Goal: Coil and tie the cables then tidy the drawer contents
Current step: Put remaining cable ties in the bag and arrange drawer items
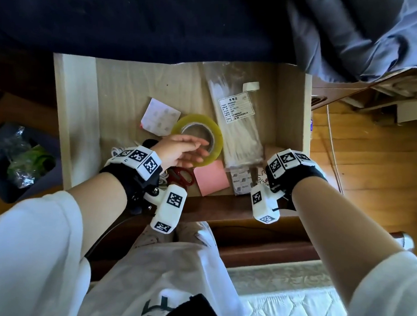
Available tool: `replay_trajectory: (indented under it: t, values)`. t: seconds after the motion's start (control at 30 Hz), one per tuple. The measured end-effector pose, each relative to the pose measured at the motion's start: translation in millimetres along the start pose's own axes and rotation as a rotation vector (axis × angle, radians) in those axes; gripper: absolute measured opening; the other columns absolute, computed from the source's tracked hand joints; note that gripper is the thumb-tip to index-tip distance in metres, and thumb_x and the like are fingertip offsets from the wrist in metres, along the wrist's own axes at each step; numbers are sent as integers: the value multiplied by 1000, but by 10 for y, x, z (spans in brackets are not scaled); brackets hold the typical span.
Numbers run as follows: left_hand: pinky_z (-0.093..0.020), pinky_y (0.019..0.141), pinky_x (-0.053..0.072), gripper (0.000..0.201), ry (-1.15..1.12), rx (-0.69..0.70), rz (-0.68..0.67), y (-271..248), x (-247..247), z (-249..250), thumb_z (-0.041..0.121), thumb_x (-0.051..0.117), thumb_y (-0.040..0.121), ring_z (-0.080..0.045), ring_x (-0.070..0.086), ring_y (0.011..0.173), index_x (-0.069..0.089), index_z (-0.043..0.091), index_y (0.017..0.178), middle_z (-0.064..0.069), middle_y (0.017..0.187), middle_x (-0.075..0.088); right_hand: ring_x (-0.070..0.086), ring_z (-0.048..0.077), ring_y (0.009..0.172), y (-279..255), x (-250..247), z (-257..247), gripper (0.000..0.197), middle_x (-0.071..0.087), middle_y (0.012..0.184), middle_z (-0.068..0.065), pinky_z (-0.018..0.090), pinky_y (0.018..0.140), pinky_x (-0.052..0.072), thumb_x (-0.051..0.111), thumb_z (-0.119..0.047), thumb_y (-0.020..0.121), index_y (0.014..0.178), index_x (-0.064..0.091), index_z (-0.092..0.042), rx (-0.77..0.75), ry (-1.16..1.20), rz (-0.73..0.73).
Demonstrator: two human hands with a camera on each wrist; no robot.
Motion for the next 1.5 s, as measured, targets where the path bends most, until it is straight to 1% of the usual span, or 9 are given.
replay_trajectory:
  t: [0.17,0.43,0.6,0.7,0.8,1.1,1.27,1.37,1.5]
  values:
    - [-14,57,47,18,-9,-34,17,-65,-20,-77,14,48,96,-3,66,66,65,20,98,8,77,73,46,13,63,-352,-129,-78,35,42,64,-5,29,67,45,65,-14,81,56,40,-19,36,-175,-12]
    - [-17,60,45,21,-56,-41,77,-197,-166,-175,12,46,97,-3,66,65,65,19,99,8,75,73,43,21,54,51,-26,6,17,46,62,4,37,62,42,62,-7,75,90,62,-1,169,-101,47]
    - [-19,62,45,22,-99,-81,214,-297,-504,-296,9,46,98,0,65,59,64,20,91,10,67,71,61,28,93,-113,-158,-159,26,64,95,6,37,72,51,61,-20,88,109,63,-4,171,-137,70]
    - [-21,66,45,18,-154,-75,229,-390,-684,-313,8,48,96,-2,66,62,63,19,93,9,68,72,56,25,112,-270,-362,-411,33,60,118,8,23,78,47,65,-19,87,118,61,-7,84,237,118]
    - [-22,67,45,18,-169,-56,227,-463,-799,-301,9,48,96,-4,66,67,63,19,93,8,69,72,57,16,82,-344,-539,-803,25,60,96,3,14,61,41,67,-21,85,107,64,-10,-65,623,222]
    - [-20,62,42,21,-228,-64,341,-604,-1188,-315,8,49,96,-9,60,72,63,19,84,5,75,68,51,22,55,-59,-618,-1846,14,57,69,12,28,51,41,55,9,87,95,54,-3,-139,1553,150]
    - [-16,56,48,15,-250,-65,352,-490,-1197,-231,0,55,90,-9,54,73,62,12,86,1,83,61,56,9,37,-76,-318,-1441,14,61,45,3,12,34,37,58,11,82,83,60,-3,8,1293,79]
    - [-24,83,48,23,-243,-94,398,-328,-1161,-145,-3,49,92,-16,52,91,59,5,111,-5,94,55,59,11,44,-119,-70,-1061,12,63,50,2,10,36,34,61,5,81,78,66,-6,143,1090,-20]
    - [-31,98,42,16,-245,-148,430,-124,-1071,-111,-3,48,92,-17,48,94,58,9,93,-1,87,51,51,14,43,-97,96,-827,16,60,51,6,12,42,38,57,8,81,82,66,-5,199,1095,-69]
Point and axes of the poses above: each hand's wrist, its own y-axis towards the middle knuckle, its own x-axis out of the palm, z = x × y, the point moved 5 cm from there along y, towards the middle knuckle
